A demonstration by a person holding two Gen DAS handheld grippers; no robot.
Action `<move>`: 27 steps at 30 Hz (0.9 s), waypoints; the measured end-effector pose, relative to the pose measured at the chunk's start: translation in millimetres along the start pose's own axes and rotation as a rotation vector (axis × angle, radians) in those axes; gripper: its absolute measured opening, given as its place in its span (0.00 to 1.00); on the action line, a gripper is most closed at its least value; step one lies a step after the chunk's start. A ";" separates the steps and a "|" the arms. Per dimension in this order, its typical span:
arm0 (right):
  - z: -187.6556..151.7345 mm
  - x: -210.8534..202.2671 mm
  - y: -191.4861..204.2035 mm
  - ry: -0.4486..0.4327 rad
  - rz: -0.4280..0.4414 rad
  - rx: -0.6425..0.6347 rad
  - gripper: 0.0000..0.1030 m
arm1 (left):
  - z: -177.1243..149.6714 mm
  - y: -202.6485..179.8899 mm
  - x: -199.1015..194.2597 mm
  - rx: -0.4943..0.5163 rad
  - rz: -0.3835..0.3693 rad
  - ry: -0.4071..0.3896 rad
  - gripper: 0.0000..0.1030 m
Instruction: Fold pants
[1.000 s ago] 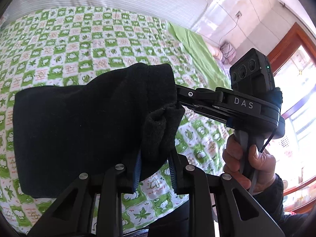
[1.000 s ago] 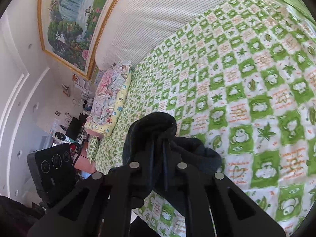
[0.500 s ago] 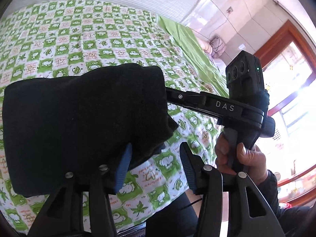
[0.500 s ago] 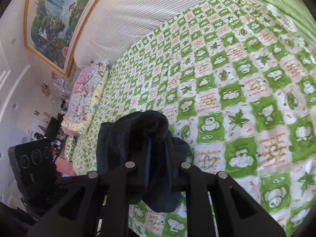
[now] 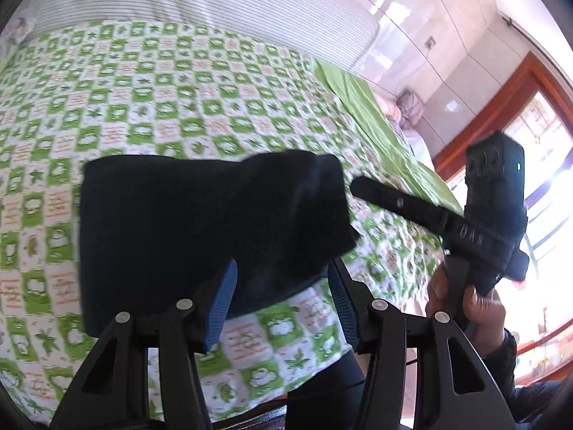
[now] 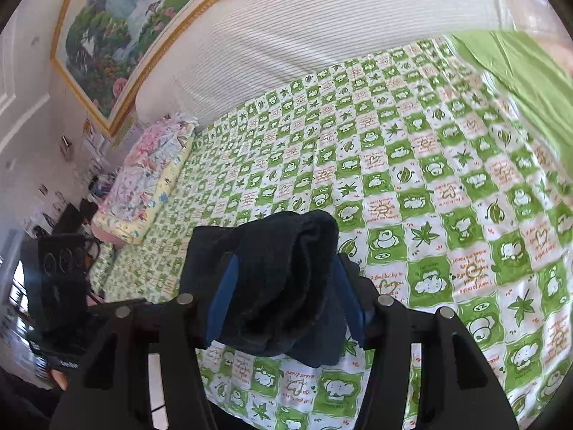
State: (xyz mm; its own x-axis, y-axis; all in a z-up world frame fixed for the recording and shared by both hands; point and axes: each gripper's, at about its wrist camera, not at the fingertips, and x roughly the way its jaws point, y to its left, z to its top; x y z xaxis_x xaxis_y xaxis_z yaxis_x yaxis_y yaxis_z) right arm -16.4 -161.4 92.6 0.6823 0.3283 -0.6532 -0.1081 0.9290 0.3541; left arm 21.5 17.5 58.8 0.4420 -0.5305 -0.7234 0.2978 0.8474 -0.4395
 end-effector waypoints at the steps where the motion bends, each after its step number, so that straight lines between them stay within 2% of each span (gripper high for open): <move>1: -0.8 2.6 3.8 0.004 -0.017 -0.014 0.57 | 0.7 3.9 -3.2 -0.007 0.005 -0.006 0.52; 9: -19.6 21.1 1.6 0.072 -0.096 -0.018 0.59 | 0.9 45.8 -19.7 -0.089 0.054 -0.040 0.54; 18: -35.9 22.4 -18.4 0.087 -0.169 0.015 0.65 | -2.1 80.6 -22.9 -0.142 0.117 -0.045 0.55; 27: -30.6 21.5 -1.8 0.084 -0.062 0.038 0.65 | -2.5 108.5 -13.9 -0.172 0.151 -0.021 0.58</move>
State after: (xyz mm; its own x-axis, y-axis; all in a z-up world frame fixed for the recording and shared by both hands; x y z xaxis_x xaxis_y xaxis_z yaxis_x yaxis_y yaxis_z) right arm -23.6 -150.7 57.5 0.6239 0.2849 -0.7277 -0.0390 0.9413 0.3352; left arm 45.5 116.9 19.9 0.4882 -0.3965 -0.7775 0.0792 0.9073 -0.4129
